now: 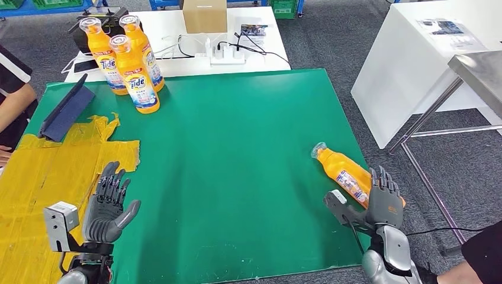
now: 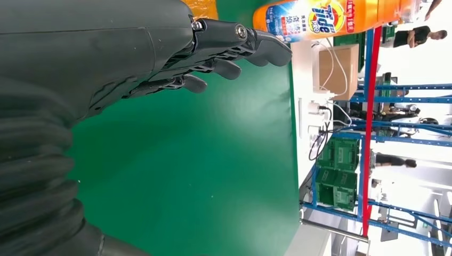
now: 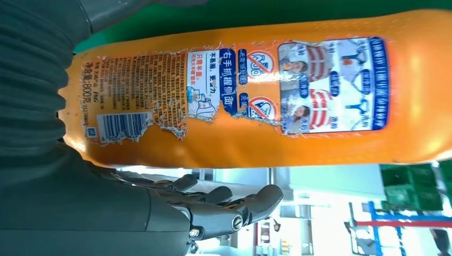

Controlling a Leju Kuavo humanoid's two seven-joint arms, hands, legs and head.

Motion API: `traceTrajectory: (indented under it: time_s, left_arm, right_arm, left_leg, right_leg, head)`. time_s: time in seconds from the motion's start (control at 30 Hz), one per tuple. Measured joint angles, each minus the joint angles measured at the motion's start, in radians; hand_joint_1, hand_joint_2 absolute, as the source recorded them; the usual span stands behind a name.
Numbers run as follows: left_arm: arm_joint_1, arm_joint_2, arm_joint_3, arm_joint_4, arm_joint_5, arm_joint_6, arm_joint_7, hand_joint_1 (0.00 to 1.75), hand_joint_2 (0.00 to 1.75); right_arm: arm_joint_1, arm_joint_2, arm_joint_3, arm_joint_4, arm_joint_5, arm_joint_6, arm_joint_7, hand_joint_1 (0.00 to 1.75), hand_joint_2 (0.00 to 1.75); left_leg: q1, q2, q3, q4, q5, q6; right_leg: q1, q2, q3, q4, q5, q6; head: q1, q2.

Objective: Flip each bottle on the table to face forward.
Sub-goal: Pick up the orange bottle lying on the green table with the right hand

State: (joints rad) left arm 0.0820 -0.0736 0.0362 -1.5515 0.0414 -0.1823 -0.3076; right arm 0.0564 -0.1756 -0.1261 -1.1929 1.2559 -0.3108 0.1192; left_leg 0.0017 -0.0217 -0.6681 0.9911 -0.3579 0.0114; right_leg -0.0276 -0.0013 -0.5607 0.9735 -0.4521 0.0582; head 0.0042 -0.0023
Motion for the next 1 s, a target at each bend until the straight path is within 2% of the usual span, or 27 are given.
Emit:
traceTrajectory:
  time_s: [0.43,0.6,0.63,0.67,0.73,0.77,0.8,0.83,1.0]
  left_arm:
    - [-0.017,0.000,-0.009,0.011,-0.001,0.000,0.006,0.00,1.75]
    - [-0.030,0.000,-0.014,0.019,-0.001,-0.002,0.006,0.00,1.75]
    - [-0.036,0.000,-0.018,0.022,-0.001,-0.003,0.006,0.00,1.75]
    - [-0.042,0.001,-0.023,0.026,-0.001,-0.003,0.006,0.00,1.75]
    - [-0.057,0.002,-0.034,0.035,0.000,-0.004,0.005,0.00,1.75]
    - [-0.065,0.002,-0.039,0.041,0.000,-0.005,0.005,0.00,1.75]
    - [-0.071,0.003,-0.045,0.045,0.000,-0.005,0.004,0.00,1.75]
    - [-0.076,0.004,-0.049,0.050,0.001,-0.005,0.003,0.00,1.75]
    - [-0.083,0.009,-0.061,0.058,0.008,0.000,-0.003,0.00,1.75]
  right_arm:
    - [-0.051,-0.020,-0.020,0.104,-0.006,0.005,0.024,0.00,1.75]
    - [-0.087,-0.024,-0.044,0.170,-0.035,0.040,0.031,0.00,1.75]
    - [-0.102,-0.027,-0.053,0.194,-0.046,0.048,0.028,0.14,1.75]
    - [-0.117,-0.029,-0.062,0.223,-0.056,0.057,0.023,0.48,1.75]
    - [-0.148,-0.033,-0.076,0.282,-0.072,0.074,0.009,1.29,1.75]
    - [-0.163,-0.034,-0.082,0.313,-0.079,0.080,-0.001,1.56,1.75]
    - [-0.177,-0.036,-0.088,0.341,-0.085,0.084,-0.011,1.63,1.75]
    - [-0.188,-0.036,-0.093,0.369,-0.091,0.086,-0.021,1.62,1.75]
    - [-0.224,-0.041,-0.110,0.448,-0.121,0.102,-0.048,1.43,1.75]
  left_leg:
    - [0.000,0.000,0.001,0.000,0.000,0.000]
    - [0.000,0.000,0.002,0.000,-0.001,0.000]
    - [0.000,0.000,0.003,0.000,-0.001,0.000]
    - [0.000,0.001,0.003,0.000,-0.001,0.000]
    - [0.000,0.001,0.005,0.000,-0.001,0.000]
    - [0.000,0.002,0.007,0.000,-0.001,0.000]
    - [0.000,0.002,0.008,0.000,-0.001,0.000]
    - [0.000,0.002,0.009,0.000,-0.001,0.000]
    - [0.000,0.003,0.011,0.000,-0.001,0.000]
  right_leg:
    - [0.000,0.000,-0.001,0.000,0.000,0.000]
    - [0.000,0.000,-0.008,0.000,-0.001,0.000]
    - [0.000,0.000,-0.008,0.000,-0.001,0.000]
    - [0.000,0.000,-0.007,-0.001,0.000,0.000]
    - [0.000,0.001,-0.006,-0.001,0.000,-0.001]
    - [0.000,0.001,-0.005,-0.001,0.000,-0.001]
    - [0.000,0.001,-0.004,-0.001,0.000,-0.001]
    - [0.000,0.001,-0.003,-0.002,0.000,-0.001]
    - [0.000,0.002,-0.001,-0.002,0.002,-0.002]
  head:
    - [0.000,0.000]
    - [0.000,0.000]
    - [0.000,0.000]
    - [0.000,0.000]
    - [0.000,0.000]
    - [0.000,0.000]
    - [0.000,0.000]
    - [0.000,0.000]
    - [0.000,0.000]
